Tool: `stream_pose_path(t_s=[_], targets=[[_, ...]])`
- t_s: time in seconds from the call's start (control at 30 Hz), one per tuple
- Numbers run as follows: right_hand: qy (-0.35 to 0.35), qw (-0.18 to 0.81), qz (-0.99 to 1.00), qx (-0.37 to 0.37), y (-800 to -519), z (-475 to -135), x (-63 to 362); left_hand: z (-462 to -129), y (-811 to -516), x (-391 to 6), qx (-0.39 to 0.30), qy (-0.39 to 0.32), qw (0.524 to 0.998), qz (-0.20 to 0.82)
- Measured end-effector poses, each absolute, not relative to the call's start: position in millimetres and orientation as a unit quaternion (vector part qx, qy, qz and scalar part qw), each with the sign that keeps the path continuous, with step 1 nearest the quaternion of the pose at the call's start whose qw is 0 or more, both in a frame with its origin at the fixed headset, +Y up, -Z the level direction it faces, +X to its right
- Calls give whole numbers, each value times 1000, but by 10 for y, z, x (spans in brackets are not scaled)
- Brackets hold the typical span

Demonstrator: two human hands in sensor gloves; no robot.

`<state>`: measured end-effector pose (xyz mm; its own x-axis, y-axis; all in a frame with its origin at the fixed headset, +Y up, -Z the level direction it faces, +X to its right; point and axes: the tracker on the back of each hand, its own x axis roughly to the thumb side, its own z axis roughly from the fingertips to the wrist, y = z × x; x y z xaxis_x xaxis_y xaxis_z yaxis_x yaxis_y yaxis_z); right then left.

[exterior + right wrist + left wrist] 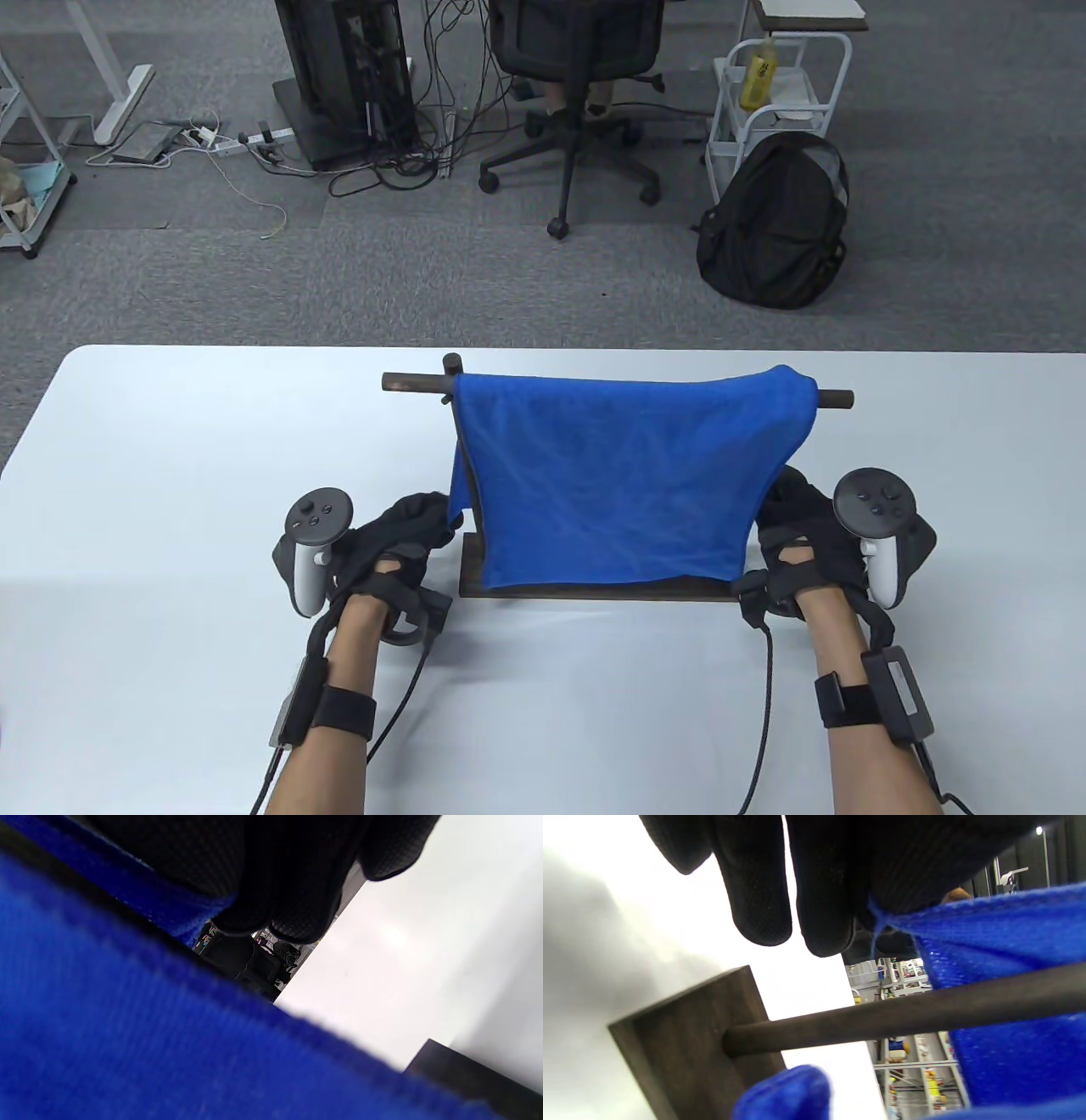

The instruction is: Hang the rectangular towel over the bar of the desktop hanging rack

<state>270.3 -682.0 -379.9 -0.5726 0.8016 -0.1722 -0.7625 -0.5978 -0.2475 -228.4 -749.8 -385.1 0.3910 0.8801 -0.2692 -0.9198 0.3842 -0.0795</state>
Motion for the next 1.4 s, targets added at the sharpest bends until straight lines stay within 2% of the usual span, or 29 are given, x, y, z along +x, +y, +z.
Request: stream_pose_path(t_s=[0.07, 0.3, 0.47, 1.03, 1.3, 1.4], targets=[[-73, 437, 887, -131, -6799, -3796, 2711, -3847, -7488, -2253, -106, 95, 841, 523], [-73, 430, 889, -136, -6813, -3796, 2725, -3841, -7495, -2242, -110, 100, 845, 513], [-64, 384, 911, -137, -6915, -3823, 2676, -3836, -7520, -2237, -113, 104, 861, 485], [-38, 383, 912, -143, -6960, -3828, 2708, -3849, -7513, -2181, -112, 87, 912, 386], [-25, 392, 908, -145, -6901, -3816, 2734, -3831, -7500, -2209, -100, 94, 904, 404], [-63, 401, 899, -166, -6794, -3774, 2797, -3833, -7342, -2251, -70, 82, 917, 384]])
